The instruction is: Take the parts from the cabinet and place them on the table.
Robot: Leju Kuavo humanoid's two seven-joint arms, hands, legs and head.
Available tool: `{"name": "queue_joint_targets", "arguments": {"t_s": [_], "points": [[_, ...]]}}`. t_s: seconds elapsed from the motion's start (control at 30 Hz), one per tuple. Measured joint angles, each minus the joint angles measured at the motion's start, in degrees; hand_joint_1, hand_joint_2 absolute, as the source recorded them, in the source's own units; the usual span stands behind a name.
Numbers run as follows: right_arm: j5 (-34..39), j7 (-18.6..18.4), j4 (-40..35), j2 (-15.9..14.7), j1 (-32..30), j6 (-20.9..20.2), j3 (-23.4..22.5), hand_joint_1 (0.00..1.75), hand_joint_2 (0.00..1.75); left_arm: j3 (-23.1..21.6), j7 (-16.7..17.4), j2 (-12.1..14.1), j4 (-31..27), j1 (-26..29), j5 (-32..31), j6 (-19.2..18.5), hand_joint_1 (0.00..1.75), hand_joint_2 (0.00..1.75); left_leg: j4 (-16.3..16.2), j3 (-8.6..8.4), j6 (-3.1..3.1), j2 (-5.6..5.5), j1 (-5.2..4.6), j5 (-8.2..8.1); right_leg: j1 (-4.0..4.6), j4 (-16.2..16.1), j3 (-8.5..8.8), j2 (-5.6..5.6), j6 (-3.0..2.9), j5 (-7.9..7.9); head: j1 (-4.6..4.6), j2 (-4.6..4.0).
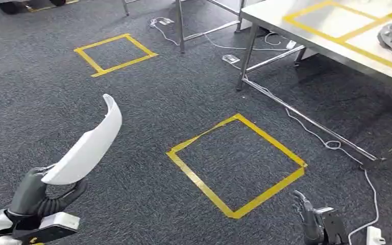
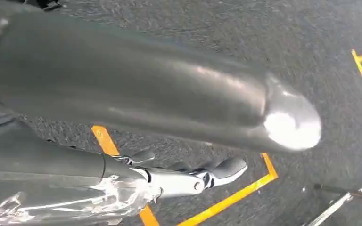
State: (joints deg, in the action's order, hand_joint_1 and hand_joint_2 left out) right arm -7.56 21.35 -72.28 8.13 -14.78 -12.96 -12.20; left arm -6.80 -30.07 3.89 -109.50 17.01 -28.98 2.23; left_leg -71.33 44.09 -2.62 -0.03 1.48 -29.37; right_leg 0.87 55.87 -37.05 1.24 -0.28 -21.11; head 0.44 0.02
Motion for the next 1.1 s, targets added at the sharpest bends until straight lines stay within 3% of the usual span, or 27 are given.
{"name": "queue_joint_targets", "arguments": {"t_s": [0.03,0.07,0.1,0.17,0.2,0.23,0.27,0.33,0.37,0.4,0.43,0.5,0.53,0.57,0.6,0.63,0.7,0.73,0.83,0.87,0.9,0.93,1.0,1.03,1.07,1.1], "points": [[0.0,0.0,0.2,0.0,0.0,0.0,0.0,0.00,0.00,0.0,0.0,0.0,0.1,0.0,0.0,0.0,1.75,1.75,-2.8,1.85,-0.23,0.01,0.04,-0.56,-0.07,0.2,0.08,0.62,-0.01,-0.05,0.00,0.00],[0.0,0.0,0.4,0.0,0.0,0.0,0.0,0.00,0.00,0.0,0.0,0.1,0.1,0.0,0.0,0.0,1.75,1.75,-2.9,2.33,-0.42,0.01,0.08,0.48,-0.23,0.3,0.09,1.30,0.00,-0.18,0.07,0.00],[0.0,0.0,0.5,0.0,0.0,0.0,0.0,0.00,0.00,0.0,0.0,0.2,0.1,-0.1,0.0,0.0,1.75,1.75,-0.6,1.56,-0.63,0.00,0.19,2.53,-0.46,0.5,0.09,1.89,0.21,-0.33,0.02,0.00],[0.0,0.0,0.9,0.0,0.1,0.1,0.1,0.00,0.00,-0.1,0.0,0.2,0.1,-0.2,-0.3,0.0,1.75,1.75,7.7,-2.95,-1.37,-0.26,0.83,6.64,-1.15,1.4,0.07,3.20,1.02,-0.93,0.04,0.00],[0.1,0.1,1.0,0.0,0.2,0.2,0.0,0.00,0.00,-0.2,0.0,0.3,0.1,-0.4,-0.4,0.0,1.75,1.75,11.3,-5.31,-2.16,-1.66,1.64,6.84,-1.09,2.3,-0.23,3.75,1.80,-1.53,-0.15,0.00],[0.2,0.3,1.0,0.0,0.5,0.3,0.0,0.00,0.00,-0.2,0.0,0.2,0.1,-0.6,-0.4,0.0,1.75,1.75,12.3,-5.73,-1.66,-2.99,1.82,5.91,-0.89,4.0,-1.07,4.22,2.14,-2.33,-0.42,0.00],[0.4,0.5,1.1,0.0,0.5,0.4,0.0,0.00,0.00,-0.3,0.1,0.2,0.2,-0.8,-0.5,0.0,1.75,1.75,11.5,-5.52,-0.69,-2.50,1.75,5.71,-0.86,3.9,-1.05,4.50,2.23,-2.35,-0.26,0.00],[0.4,0.8,1.6,0.0,0.4,0.4,0.1,0.00,0.00,-0.4,0.1,0.4,0.2,-0.8,-0.5,0.0,1.75,1.75,11.2,-5.73,0.18,-2.06,1.22,5.35,-1.11,3.8,-0.84,4.86,2.35,-2.43,-0.13,0.00],[0.5,1.3,2.0,0.0,0.3,0.2,0.1,0.00,0.00,-0.4,0.1,0.4,0.2,-0.9,-0.5,0.0,1.75,1.75,11.3,-5.93,0.69,-1.73,1.39,5.42,-1.39,4.0,-1.24,4.80,2.65,-2.83,-0.20,0.00],[0.6,1.9,2.2,0.0,0.2,0.1,0.2,0.00,0.00,-0.4,0.1,0.4,0.2,-0.9,-0.5,0.0,1.75,1.75,11.4,-6.19,1.12,-1.69,1.19,5.39,-1.11,5.3,-1.41,2.31,2.85,-3.80,0.31,0.00],[0.7,2.3,2.3,0.0,0.4,-0.1,0.2,0.00,0.00,-0.4,0.0,0.4,0.1,-0.8,-0.5,0.0,1.75,1.75,11.5,-6.38,1.34,-1.62,1.10,5.41,-1.02,8.4,-2.62,0.60,3.01,-5.70,0.74,0.00],[0.9,3.0,2.8,0.0,1.0,-0.5,0.3,0.00,0.00,-0.4,0.0,0.4,0.1,-0.7,-1.0,0.0,1.75,1.75,11.5,-6.50,1.58,-1.03,0.92,5.24,-1.06,17.5,-6.68,-0.70,3.17,-9.97,0.90,0.00],[0.9,3.2,2.9,0.0,1.1,-0.7,0.4,0.00,0.00,-0.4,0.0,0.4,0.1,-0.6,-1.0,0.0,1.75,1.75,11.5,-6.57,1.64,-0.81,0.82,5.18,-1.07,20.8,-8.26,-0.89,3.15,-11.11,0.92,0.00],[1.0,3.3,3.1,0.0,1.0,-0.8,0.4,0.00,0.00,-0.4,0.0,0.4,0.1,-0.6,-1.1,0.0,1.75,1.75,11.5,-6.64,1.67,-0.66,0.73,5.14,-1.06,21.9,-8.72,-0.89,3.09,-11.04,0.98,0.00],[1.1,3.5,3.2,0.0,0.9,-0.9,0.5,0.00,0.00,-0.4,0.0,0.4,0.1,-0.6,-1.3,0.0,1.75,1.75,11.5,-6.83,1.67,-0.60,0.65,5.06,-0.99,20.1,-7.64,-0.88,2.85,-9.55,0.96,0.00],[1.1,3.5,3.3,0.0,0.9,-1.0,0.5,0.00,0.00,-0.4,0.0,0.4,0.1,-0.6,-1.4,0.0,1.75,1.75,11.5,-7.09,1.63,-0.56,0.60,4.97,-0.88,15.9,-5.27,-0.88,2.48,-7.28,0.94,0.00],[1.2,3.6,3.4,0.0,1.0,-1.0,0.5,0.00,0.00,-0.4,0.0,0.4,-0.1,-0.6,-1.4,0.0,1.75,1.75,11.6,-7.68,1.47,-0.44,0.60,4.69,-0.45,5.3,0.78,-1.12,1.60,-3.61,0.96,0.00],[1.2,3.6,3.4,0.0,1.3,-1.0,0.5,0.00,0.00,-0.4,0.0,0.4,-0.2,-0.6,-1.4,0.0,1.75,1.75,11.6,-7.78,1.20,-0.36,0.40,4.64,-0.17,4.2,1.45,-1.40,1.47,-4.80,0.90,0.00],[1.4,3.7,3.5,0.0,1.3,-1.2,0.5,0.00,0.00,-0.4,-0.1,0.4,-0.2,-0.5,-1.5,0.0,1.75,1.75,12.3,-7.97,0.13,-0.17,0.78,5.01,0.31,4.1,1.79,-1.10,1.14,-4.51,1.01,0.00],[1.6,3.7,3.5,0.0,1.3,-1.2,0.5,0.00,0.00,-0.4,-0.1,0.4,-0.2,-0.5,-1.5,0.0,1.75,1.75,12.7,-8.35,-0.30,-0.16,0.59,5.11,0.25,3.1,2.19,-1.04,0.74,-4.13,0.87,0.00],[1.6,3.8,3.5,0.0,1.2,-1.3,0.6,0.00,0.00,-0.4,-0.1,0.4,-0.3,-0.5,-1.5,0.0,1.75,1.75,12.2,-8.21,-0.30,-0.09,0.66,4.65,-0.30,2.1,3.05,-1.04,0.78,-3.64,0.83,0.00],[1.7,4.0,3.5,0.0,1.3,-1.5,0.7,0.00,0.00,-0.4,-0.2,0.4,-0.3,-0.5,-1.5,0.0,1.75,1.75,10.4,-7.29,-0.27,-0.12,0.44,3.50,-0.35,1.6,3.55,-0.93,0.58,-3.59,0.70,0.00],[1.7,4.1,3.6,0.0,1.4,-1.6,0.6,0.00,0.00,-0.4,-0.3,0.5,-0.3,-0.4,-1.6,0.1,1.75,1.75,1.8,-2.71,-0.31,-0.12,0.25,-0.56,-0.28,1.3,3.94,-0.92,0.13,-3.84,0.76,0.00],[1.8,4.1,3.6,0.0,1.4,-1.6,0.7,0.00,0.00,-0.3,-0.3,0.5,-0.3,-0.3,-1.6,0.1,1.75,1.75,-2.0,-0.63,-0.37,-0.12,0.15,-1.72,-0.25,1.4,4.06,-0.90,-0.08,-4.03,0.74,0.00],[2.0,4.0,3.7,0.0,1.3,-1.7,0.7,0.00,0.00,-0.2,-0.3,0.5,-0.3,-0.1,-1.6,0.2,1.75,1.75,-3.6,0.40,-0.42,-0.12,0.10,-1.55,-0.25,1.5,4.36,-0.81,-0.17,-4.25,0.74,0.00],[2.4,4.1,3.8,0.0,1.3,-2.1,0.8,0.00,0.00,-0.1,-0.3,0.5,-0.3,-0.1,-1.6,0.2,1.75,1.75,-2.7,0.04,-0.48,-0.11,0.11,-0.12,-0.30,1.5,4.72,-0.67,-0.11,-4.50,0.74,0.00]]}}
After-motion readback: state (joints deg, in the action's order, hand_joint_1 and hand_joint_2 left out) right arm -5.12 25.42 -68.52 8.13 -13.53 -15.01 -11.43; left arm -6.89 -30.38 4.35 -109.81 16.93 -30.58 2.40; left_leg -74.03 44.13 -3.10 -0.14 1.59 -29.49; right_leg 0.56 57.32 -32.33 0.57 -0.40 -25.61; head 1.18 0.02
